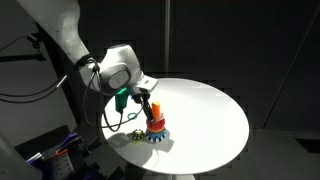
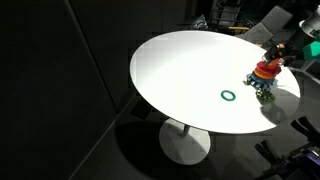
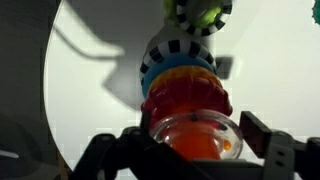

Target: Take a ring off of the ring toss toy

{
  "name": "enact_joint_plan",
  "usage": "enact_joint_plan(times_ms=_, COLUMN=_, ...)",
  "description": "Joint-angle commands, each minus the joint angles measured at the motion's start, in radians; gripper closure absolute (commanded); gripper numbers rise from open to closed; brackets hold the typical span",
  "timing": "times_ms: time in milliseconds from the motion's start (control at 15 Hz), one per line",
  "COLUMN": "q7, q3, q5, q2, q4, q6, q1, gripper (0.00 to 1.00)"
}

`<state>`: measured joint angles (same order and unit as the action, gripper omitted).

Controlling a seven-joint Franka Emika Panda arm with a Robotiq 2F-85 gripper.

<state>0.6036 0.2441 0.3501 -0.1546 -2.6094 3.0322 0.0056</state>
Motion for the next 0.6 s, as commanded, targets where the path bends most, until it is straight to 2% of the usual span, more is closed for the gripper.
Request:
enact_joint_plan(times_ms=0, q7=-0.005, q3=-0.002, q5=0.001, q2=0.111, q4=-0.05, q6=-0.035, q1=0.001, gripper=0.37)
enact_joint_plan(times_ms=533, q7=-0.031, q3=-0.017, q5=-0.05, q2=0.31, q4=-0.103, q6=-0.147, q1=0.019, gripper=0.37)
